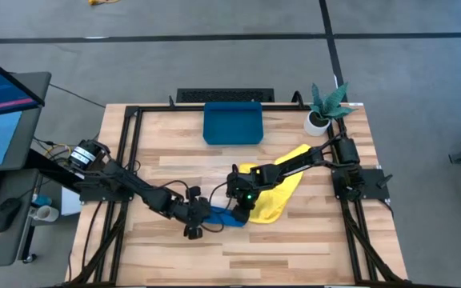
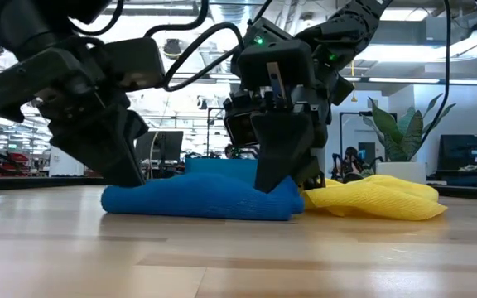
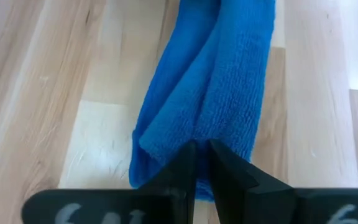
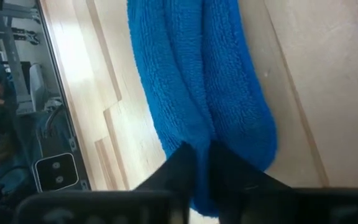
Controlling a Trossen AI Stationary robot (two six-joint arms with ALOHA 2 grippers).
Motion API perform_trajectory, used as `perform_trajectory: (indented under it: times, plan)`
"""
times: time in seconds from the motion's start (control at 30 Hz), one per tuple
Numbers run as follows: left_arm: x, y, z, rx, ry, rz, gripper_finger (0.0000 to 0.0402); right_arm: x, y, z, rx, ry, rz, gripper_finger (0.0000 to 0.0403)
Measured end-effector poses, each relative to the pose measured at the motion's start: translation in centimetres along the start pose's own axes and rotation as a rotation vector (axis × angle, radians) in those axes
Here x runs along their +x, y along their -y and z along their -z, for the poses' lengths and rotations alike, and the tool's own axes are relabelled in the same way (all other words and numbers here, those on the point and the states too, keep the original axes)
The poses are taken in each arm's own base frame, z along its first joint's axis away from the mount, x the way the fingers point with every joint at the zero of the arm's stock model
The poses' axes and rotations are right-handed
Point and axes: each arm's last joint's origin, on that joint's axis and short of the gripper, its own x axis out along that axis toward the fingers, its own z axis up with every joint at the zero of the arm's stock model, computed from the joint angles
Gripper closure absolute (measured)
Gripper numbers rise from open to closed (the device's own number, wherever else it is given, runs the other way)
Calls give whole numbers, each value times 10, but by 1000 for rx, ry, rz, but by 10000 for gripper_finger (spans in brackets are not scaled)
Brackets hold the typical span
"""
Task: Roll microfiber towels into tight, uniform cylinder then place into a basket
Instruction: Roll the blue towel
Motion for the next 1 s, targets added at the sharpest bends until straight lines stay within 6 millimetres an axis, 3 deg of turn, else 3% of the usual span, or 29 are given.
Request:
perform_trajectory:
  times: [0.27,0.5,0.83,1.0]
  plan:
    - [2,-2,4,-58,13,5,368,-3,3,-3,10,-10,-29,234]
    - [2,-2,5,-110,9,5,368,-21,2,-4,-13,-14,-28,215]
    - [2,-3,5,-210,12,-7,368,-63,-41,10,-288,108,125,231]
    - [2,-3,5,-231,17,-16,368,-53,-73,29,-555,213,314,234]
